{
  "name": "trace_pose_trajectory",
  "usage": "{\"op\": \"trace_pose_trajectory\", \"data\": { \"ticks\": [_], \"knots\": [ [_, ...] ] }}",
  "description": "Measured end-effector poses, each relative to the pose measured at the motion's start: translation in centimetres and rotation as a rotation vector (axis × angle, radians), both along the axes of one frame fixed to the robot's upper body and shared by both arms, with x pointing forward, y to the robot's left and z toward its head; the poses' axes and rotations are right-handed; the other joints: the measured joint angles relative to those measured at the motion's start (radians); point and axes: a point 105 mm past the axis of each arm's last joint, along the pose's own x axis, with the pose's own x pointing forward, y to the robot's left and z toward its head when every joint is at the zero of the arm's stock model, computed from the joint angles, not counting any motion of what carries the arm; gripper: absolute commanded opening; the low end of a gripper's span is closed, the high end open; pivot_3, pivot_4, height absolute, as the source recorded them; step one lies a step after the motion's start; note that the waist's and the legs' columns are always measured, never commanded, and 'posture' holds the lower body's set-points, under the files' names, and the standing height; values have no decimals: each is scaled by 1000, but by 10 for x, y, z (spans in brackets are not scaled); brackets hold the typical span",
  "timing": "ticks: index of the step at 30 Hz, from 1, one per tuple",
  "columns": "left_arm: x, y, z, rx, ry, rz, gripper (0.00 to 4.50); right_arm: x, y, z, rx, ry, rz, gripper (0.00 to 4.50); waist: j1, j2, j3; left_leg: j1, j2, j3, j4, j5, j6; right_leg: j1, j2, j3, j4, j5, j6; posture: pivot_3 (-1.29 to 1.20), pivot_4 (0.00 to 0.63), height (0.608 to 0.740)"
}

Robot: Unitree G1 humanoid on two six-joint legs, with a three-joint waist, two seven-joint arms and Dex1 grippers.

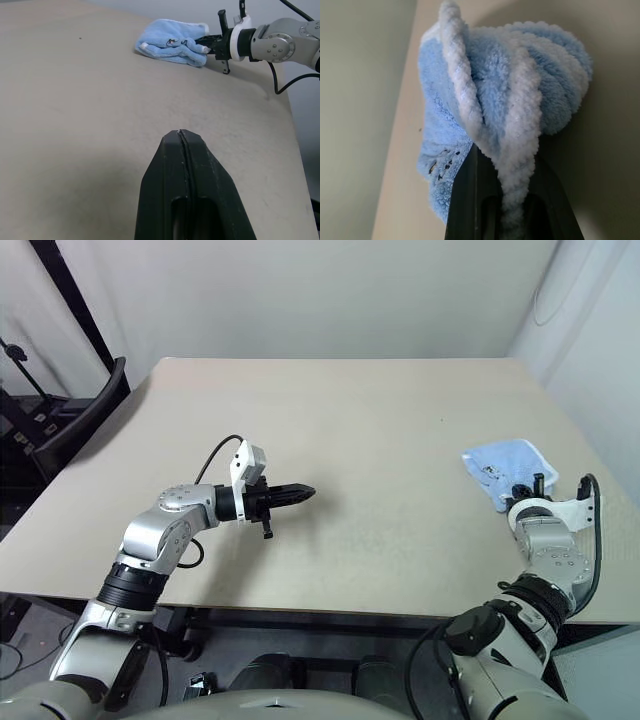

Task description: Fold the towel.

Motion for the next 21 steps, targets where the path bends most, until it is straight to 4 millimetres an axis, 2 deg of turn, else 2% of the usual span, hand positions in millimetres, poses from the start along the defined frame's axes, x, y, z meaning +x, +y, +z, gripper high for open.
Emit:
{"op": "trace_pose_trajectory", "data": {
  "ticks": [4,7,9,15,16,19,21],
  "knots": [
    [0,1,-1,1,6,5,0,0,1,-2,-5,31,-31,20,1,0,0,1,0,0,0,0,0,1,0,0,0,0,0,0,0,740],
    [-1,2,-5,1,19,16,0,-1,3,-6,-24,67,-31,871,1,0,0,1,0,0,0,0,0,1,0,0,0,0,0,0,0,740],
    [-3,4,-10,1,38,22,0,-4,3,-9,-8,77,-35,1606,0,0,0,1,0,0,-1,0,0,1,0,0,0,0,0,0,0,740],
    [-3,6,-11,6,42,33,0,-5,4,2,17,16,13,3808,2,0,0,1,0,0,0,0,0,1,0,0,0,0,0,0,0,740],
    [-2,7,-12,7,42,36,0,-7,4,4,21,2,21,4067,2,0,0,1,0,0,0,0,0,1,0,0,-1,0,0,0,0,740],
    [-1,8,-11,6,39,42,0,-16,-7,6,12,4,32,4067,7,0,0,0,0,0,0,0,0,1,0,0,-2,0,0,0,0,740],
    [0,10,-10,9,35,47,0,-29,-22,8,-47,36,40,4067,15,0,0,-1,-1,0,0,0,1,1,-1,0,-3,0,0,0,0,740]
  ]
}}
